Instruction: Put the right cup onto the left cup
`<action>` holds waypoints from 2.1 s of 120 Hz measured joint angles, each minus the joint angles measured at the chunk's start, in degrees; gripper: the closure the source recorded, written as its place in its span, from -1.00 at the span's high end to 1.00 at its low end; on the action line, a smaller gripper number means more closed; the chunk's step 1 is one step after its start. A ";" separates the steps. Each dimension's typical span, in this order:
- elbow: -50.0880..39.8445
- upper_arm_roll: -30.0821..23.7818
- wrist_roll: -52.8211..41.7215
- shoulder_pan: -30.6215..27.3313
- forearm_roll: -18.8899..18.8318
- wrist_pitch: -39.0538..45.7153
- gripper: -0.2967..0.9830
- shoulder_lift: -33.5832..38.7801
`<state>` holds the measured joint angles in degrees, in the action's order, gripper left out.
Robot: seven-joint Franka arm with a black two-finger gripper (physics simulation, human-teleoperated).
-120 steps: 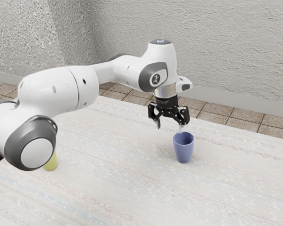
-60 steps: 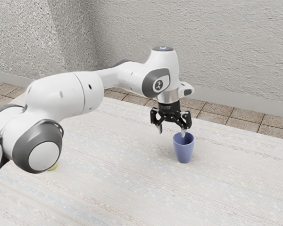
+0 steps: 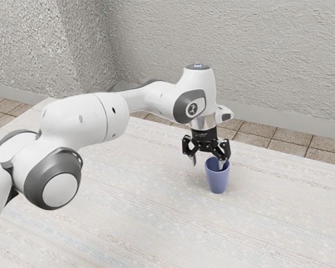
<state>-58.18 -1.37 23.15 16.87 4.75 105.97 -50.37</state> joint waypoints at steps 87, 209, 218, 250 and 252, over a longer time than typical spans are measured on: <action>0.33 -0.31 0.52 -0.08 -0.05 0.60 -0.27 -0.80; -14.98 1.71 -0.56 -3.62 -1.36 0.11 -0.69 20.33; -18.64 1.82 -0.82 -4.24 -1.36 0.28 -0.69 23.45; -26.15 3.69 -1.77 -8.30 -1.42 0.41 -0.69 31.56; -26.55 3.72 -1.84 -8.70 -1.42 0.40 -0.69 31.88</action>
<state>-84.74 2.35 21.31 8.17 3.32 106.37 -18.49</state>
